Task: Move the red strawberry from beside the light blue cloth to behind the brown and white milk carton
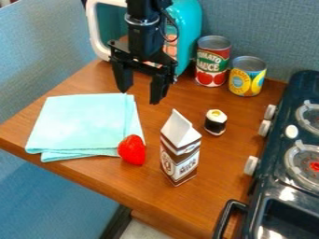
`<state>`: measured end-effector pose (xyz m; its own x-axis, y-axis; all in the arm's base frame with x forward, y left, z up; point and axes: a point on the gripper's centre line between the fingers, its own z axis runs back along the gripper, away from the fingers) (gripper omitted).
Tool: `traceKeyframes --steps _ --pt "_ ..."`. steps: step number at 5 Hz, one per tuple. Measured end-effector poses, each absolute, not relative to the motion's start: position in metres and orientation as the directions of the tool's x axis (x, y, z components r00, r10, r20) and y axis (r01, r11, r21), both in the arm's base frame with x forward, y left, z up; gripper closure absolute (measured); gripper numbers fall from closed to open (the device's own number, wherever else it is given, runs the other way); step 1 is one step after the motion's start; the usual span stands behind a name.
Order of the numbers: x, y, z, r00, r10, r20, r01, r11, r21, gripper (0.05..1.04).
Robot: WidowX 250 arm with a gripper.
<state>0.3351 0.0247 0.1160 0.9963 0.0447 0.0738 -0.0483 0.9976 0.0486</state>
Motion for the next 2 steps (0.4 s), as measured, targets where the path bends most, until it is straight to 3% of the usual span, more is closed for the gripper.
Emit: traceKeyframes --steps 1,2 --pt "0.332 0.025 0.104 0.997 0.061 0.042 -0.063 0.997 0.049 0.083" --pt "0.317 0.034 0.085 0.972 0.230 0.052 -0.235 0.966 0.108 0.083"
